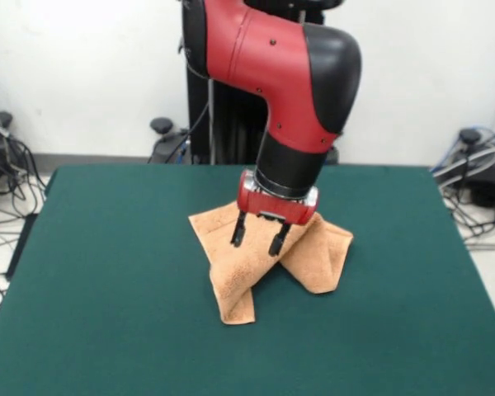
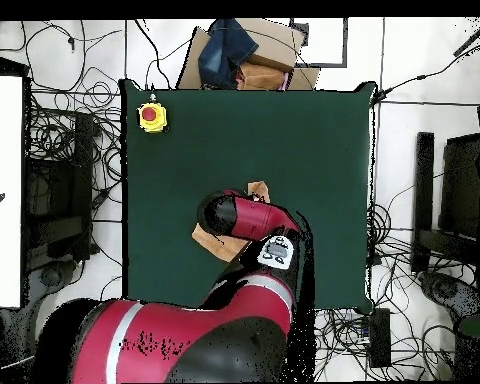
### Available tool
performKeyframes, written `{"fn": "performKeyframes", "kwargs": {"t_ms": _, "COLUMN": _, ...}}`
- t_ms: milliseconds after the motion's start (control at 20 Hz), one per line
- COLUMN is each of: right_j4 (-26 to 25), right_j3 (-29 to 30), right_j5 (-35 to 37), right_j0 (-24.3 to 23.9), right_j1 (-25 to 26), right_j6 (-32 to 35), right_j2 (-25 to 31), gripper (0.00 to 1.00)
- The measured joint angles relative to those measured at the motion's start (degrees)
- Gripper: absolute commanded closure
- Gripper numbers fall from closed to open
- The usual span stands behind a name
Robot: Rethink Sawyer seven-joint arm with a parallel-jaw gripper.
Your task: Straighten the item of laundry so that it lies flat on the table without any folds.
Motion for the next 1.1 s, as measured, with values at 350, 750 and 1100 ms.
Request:
{"fn": "performKeyframes", "kwargs": {"t_ms": 350, "right_j4": -0.17, "right_j3": -1.38, "right_j5": -5.69, "right_j0": 1.17, "right_j1": 1.77, "right_j6": 0.00, "right_j2": -0.16, "gripper": 0.00}}
{"fn": "performKeyframes", "kwargs": {"t_ms": 750, "right_j4": -0.17, "right_j3": -2.10, "right_j5": -11.91, "right_j0": 2.84, "right_j1": 4.63, "right_j6": 0.00, "right_j2": -0.71, "gripper": 0.00}}
{"fn": "performKeyframes", "kwargs": {"t_ms": 1100, "right_j4": -1.12, "right_j3": -2.21, "right_j5": -13.10, "right_j0": 1.27, "right_j1": 5.81, "right_j6": 0.00, "right_j2": 0.43, "gripper": 0.00}}
